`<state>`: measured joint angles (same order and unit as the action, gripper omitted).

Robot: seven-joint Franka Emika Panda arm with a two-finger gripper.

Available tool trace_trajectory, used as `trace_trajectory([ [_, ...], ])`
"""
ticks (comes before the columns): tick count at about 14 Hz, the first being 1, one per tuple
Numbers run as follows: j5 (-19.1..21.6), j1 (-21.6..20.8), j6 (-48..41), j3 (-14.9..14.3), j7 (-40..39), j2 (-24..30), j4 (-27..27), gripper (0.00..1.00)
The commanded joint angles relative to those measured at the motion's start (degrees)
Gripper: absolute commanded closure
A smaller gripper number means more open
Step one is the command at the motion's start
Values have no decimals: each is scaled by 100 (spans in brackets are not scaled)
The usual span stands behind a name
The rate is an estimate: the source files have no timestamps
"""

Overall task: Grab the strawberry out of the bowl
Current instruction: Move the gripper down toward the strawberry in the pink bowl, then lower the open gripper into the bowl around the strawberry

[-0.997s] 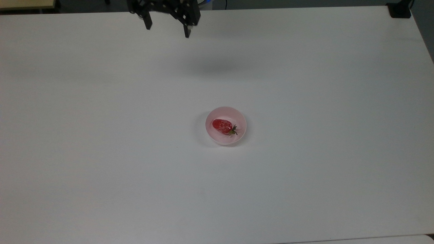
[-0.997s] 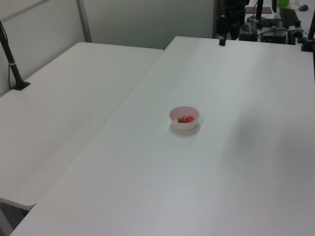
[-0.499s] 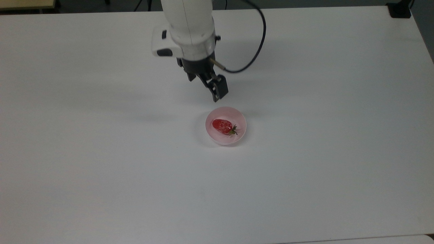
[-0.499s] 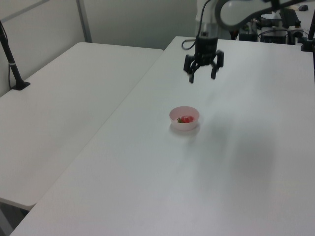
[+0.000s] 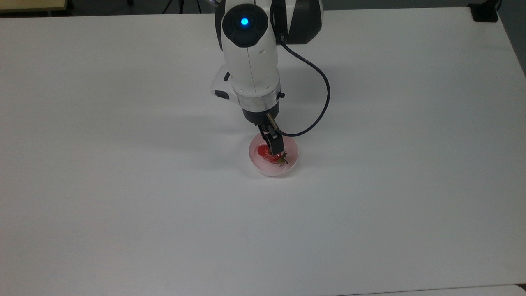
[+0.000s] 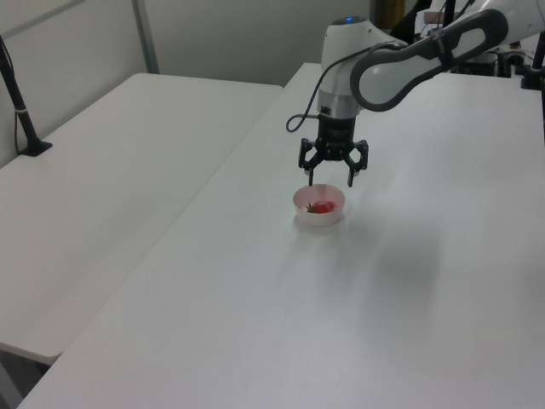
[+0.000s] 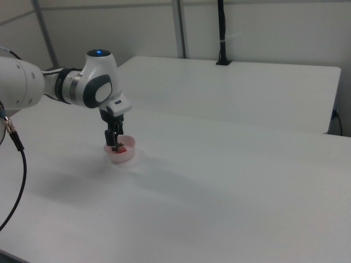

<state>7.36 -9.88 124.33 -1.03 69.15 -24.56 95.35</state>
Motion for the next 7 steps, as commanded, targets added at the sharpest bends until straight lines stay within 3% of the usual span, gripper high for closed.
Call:
trace_trajectory([
  [1,107,-14,424,50,125,-163,80,9],
  [3,107,4,662,50,134,-329,72,16],
  [7,81,-5,813,138,125,-471,63,20],
])
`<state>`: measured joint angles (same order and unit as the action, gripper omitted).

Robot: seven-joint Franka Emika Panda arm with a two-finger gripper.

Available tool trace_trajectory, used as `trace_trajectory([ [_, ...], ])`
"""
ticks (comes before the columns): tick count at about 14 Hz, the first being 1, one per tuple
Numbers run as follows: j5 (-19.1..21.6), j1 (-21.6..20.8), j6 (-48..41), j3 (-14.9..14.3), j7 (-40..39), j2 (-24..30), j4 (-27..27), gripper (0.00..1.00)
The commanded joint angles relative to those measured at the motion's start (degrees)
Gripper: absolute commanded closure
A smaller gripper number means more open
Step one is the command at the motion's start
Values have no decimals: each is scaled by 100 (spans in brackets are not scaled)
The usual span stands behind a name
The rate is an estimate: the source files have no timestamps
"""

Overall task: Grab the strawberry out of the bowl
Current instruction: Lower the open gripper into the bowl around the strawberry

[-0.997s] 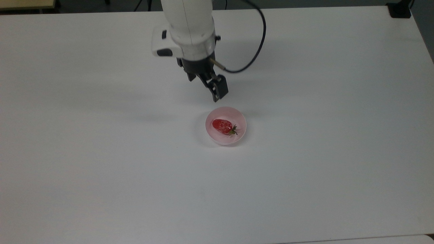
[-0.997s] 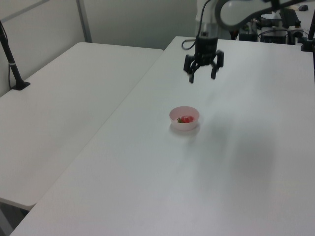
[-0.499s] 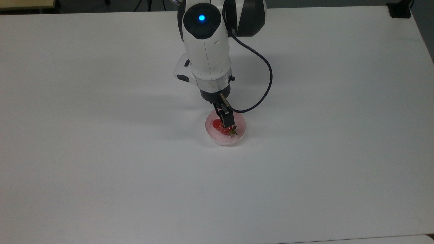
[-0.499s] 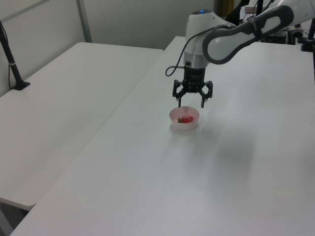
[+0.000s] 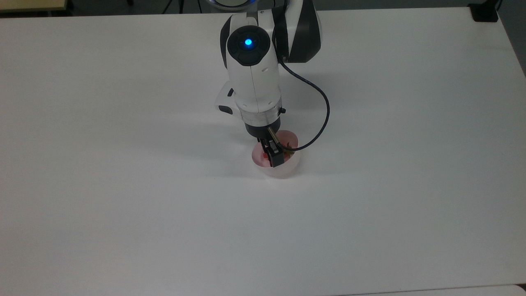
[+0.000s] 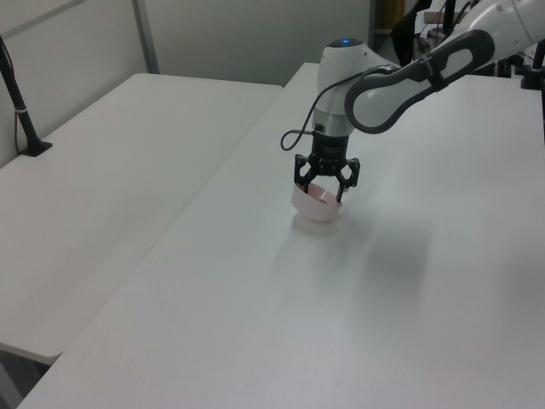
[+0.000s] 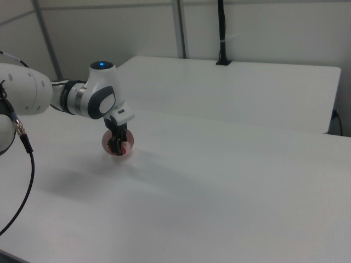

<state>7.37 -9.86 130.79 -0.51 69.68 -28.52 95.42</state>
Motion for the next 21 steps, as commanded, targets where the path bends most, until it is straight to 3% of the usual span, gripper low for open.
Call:
trace_trajectory([
  [1,54,1,166,86,46,-48,39,20],
  [6,-139,-16,96,104,-330,49,3,14],
  [8,-166,19,-61,104,-464,232,12,0],
  [12,-219,28,-142,104,-1349,383,3,0],
  [15,-910,-16,-142,226,-2071,357,-40,0],
  [16,-1426,10,-177,410,-2307,304,-162,0],
  [18,-2000,-7,-491,482,-2999,225,-242,0],
  [21,-2108,-16,-800,508,-5081,189,-252,3],
])
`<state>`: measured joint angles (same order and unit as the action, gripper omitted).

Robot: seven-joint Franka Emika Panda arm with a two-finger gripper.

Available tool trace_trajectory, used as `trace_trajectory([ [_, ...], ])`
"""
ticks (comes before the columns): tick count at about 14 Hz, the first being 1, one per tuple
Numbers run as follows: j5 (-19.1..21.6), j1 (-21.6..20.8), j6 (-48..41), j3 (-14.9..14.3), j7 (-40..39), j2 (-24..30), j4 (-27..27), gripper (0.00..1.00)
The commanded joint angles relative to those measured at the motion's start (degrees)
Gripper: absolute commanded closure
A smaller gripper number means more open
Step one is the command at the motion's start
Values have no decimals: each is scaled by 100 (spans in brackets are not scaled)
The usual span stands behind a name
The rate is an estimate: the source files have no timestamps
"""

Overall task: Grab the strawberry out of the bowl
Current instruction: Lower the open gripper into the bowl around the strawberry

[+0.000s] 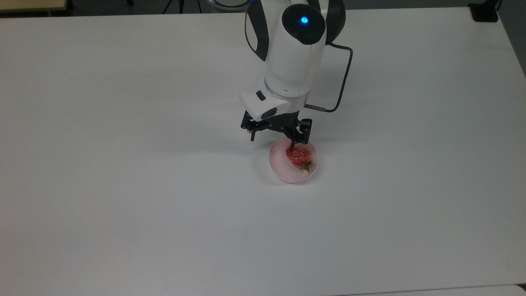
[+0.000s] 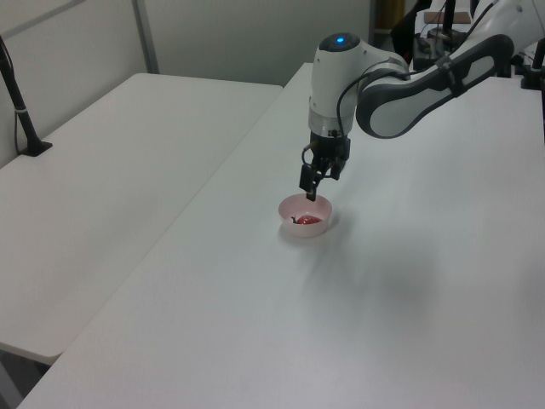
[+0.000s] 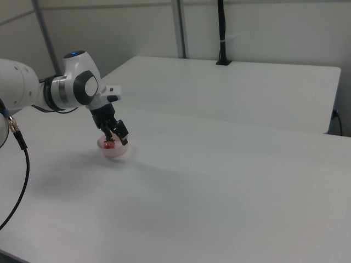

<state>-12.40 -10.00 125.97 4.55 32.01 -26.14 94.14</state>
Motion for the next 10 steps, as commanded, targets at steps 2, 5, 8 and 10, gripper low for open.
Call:
trace_trajectory([
  [2,-288,-2,-650,2,-2301,-233,-464,2],
  [5,-315,7,-819,256,-3112,-278,-783,2],
  [8,-710,-125,-889,468,-3210,-567,-792,2],
  [10,-720,-134,-890,512,-3210,-830,-1045,2],
])
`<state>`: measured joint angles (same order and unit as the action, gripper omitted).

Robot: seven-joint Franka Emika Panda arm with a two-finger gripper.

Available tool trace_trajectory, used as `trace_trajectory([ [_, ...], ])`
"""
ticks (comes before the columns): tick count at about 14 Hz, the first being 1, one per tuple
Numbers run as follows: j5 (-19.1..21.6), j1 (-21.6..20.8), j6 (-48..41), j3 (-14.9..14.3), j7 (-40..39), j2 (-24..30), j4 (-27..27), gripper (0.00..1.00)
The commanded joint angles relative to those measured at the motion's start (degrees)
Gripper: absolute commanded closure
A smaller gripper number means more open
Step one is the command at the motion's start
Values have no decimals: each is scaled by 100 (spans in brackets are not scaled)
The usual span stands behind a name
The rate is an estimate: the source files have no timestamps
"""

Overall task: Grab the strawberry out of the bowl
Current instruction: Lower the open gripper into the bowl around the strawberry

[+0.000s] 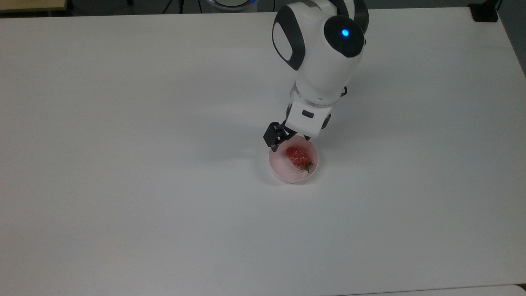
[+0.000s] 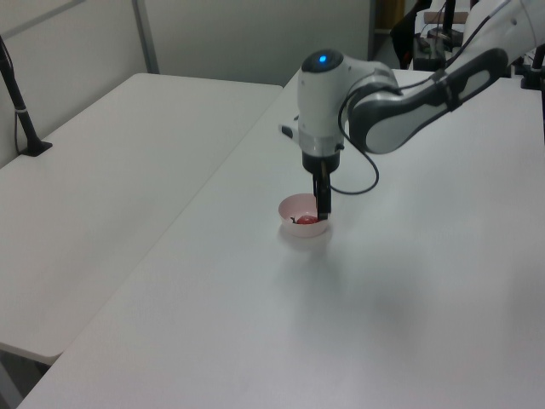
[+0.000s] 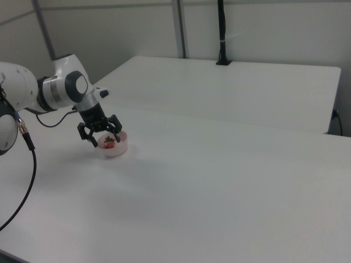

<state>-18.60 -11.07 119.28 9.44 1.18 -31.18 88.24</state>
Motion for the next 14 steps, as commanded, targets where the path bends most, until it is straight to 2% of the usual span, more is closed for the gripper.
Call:
trace_trajectory([
  [1,-82,-9,-256,22,-135,-362,-570,2],
  [4,-65,17,-441,22,-399,-248,-563,2],
  [10,84,290,-362,22,-390,-230,-606,2],
  [14,164,299,-353,22,-364,-265,-650,2],
])
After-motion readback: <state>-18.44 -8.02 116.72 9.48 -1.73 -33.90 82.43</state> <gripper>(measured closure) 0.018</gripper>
